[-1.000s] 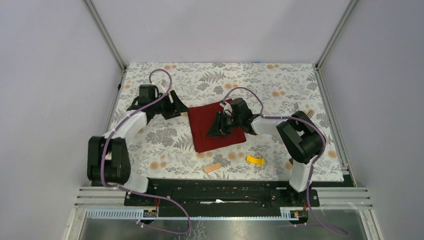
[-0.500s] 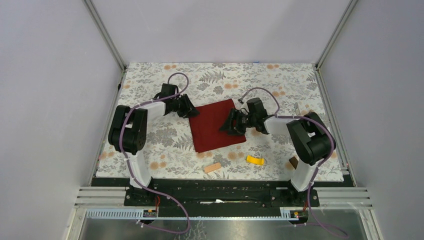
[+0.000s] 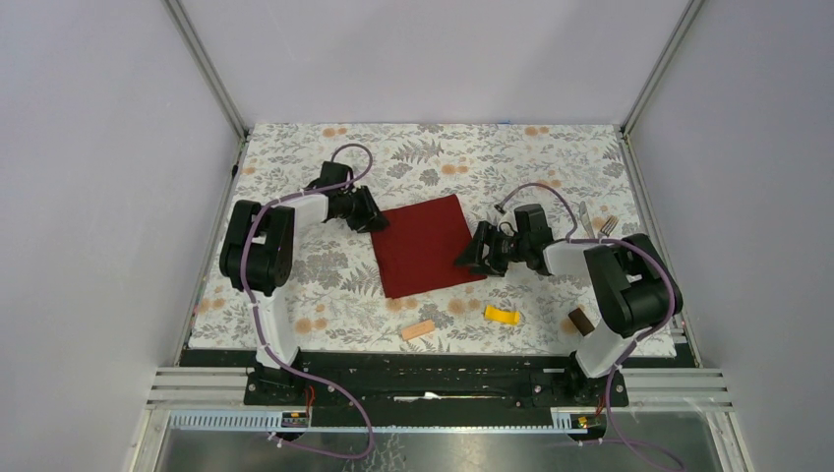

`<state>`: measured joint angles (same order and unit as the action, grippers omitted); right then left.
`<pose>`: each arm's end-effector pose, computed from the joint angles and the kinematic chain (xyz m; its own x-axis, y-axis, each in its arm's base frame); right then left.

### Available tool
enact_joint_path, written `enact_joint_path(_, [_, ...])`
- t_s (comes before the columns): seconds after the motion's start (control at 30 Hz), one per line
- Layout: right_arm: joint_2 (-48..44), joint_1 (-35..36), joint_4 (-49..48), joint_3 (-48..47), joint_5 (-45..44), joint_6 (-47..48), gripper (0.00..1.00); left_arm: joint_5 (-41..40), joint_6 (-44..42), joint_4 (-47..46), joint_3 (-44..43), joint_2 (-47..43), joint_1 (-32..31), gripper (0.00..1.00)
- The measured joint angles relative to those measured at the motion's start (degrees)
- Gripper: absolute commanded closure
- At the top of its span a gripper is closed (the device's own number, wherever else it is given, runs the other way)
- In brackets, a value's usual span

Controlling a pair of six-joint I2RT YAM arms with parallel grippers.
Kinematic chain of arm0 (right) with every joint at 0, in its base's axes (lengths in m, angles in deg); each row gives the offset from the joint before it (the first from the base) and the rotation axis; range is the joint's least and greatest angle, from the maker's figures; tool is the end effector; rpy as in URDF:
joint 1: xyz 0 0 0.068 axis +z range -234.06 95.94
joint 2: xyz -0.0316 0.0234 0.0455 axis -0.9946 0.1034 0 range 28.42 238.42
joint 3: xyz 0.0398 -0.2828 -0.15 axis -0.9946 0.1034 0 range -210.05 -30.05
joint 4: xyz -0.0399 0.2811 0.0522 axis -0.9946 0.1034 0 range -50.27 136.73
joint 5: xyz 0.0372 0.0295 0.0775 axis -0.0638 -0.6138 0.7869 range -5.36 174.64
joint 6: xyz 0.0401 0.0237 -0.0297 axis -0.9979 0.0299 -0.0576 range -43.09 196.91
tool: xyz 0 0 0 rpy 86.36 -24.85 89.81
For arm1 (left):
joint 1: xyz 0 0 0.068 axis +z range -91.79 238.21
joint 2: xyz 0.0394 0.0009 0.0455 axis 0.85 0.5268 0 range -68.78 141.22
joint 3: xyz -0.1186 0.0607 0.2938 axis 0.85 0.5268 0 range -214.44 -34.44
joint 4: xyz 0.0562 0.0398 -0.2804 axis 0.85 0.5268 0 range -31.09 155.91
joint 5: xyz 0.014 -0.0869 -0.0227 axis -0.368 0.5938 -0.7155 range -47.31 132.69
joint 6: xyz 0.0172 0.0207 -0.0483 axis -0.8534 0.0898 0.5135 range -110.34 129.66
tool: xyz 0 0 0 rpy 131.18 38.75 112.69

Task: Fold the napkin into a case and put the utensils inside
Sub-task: Rotate the square-folded napkin at the center of the board.

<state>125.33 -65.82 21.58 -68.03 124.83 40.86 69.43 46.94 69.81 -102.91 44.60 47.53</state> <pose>0.3044 0.1257 0.1557 -0.9153 0.1717 -0.3643 -0.2036 0.5832 0.7864 0.4311 -0.0985 0.1629 -0.8975 -0.3812 -0.2216 -0.1630 0.7538 -0.6365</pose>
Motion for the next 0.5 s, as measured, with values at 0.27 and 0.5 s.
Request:
enact_joint_path(0.27, [-3.58, 3.17, 10.56, -3.23, -5.42, 3.45, 0.54, -1.38, -3.87, 4.61, -0.90, -4.00, -0.42, 0.36])
enact_joint_path(0.5, [-3.08, 9.18, 13.18, -5.51, -14.25, 1.95, 0.80, -1.14, -6.51, 7.54, -0.87, -15.69, -0.13, 0.26])
